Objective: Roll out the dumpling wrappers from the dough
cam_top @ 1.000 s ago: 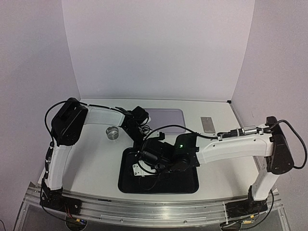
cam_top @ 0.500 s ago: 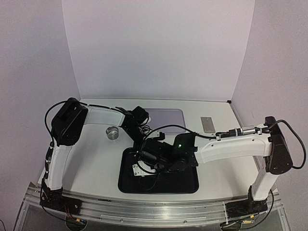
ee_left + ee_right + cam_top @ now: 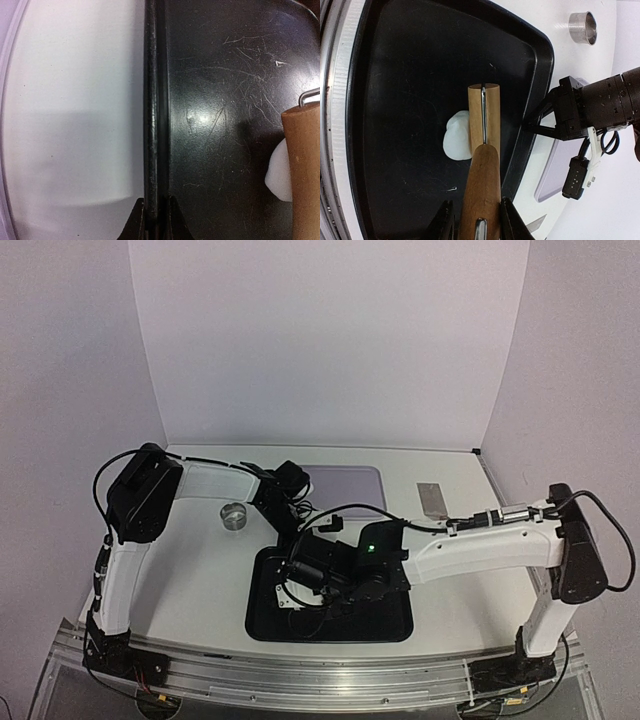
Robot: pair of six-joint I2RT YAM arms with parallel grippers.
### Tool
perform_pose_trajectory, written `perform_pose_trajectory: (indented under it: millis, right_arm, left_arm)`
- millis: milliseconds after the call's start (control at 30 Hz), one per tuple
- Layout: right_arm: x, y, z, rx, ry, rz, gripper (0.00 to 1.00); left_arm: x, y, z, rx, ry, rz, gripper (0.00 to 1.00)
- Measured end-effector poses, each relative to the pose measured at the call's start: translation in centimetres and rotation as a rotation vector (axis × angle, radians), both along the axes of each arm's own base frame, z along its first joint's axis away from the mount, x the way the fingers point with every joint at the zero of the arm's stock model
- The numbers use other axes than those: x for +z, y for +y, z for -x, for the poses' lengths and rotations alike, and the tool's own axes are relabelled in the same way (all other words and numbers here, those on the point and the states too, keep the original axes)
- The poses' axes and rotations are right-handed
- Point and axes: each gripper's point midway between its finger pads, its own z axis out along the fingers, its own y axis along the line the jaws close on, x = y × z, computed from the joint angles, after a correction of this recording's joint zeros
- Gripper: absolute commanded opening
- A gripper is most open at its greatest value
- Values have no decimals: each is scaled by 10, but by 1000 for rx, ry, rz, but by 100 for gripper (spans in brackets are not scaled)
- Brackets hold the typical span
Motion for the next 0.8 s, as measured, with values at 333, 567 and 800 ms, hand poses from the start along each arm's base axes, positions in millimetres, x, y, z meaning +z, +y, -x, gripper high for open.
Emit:
perform_pose_trajectory:
  millis: [333, 567, 800]
  right_arm:
    - [1, -10, 22, -28, -4, -19, 0]
    - [-3, -8, 10, -65, 4, -24, 0]
    - [-4, -9, 5, -108, 21, -60, 0]
  left_arm:
    - [0, 0, 0, 0, 0, 0, 0]
    - [0, 0, 0, 0, -1, -1, 0]
    - [1, 0, -1, 1, -2, -3, 0]
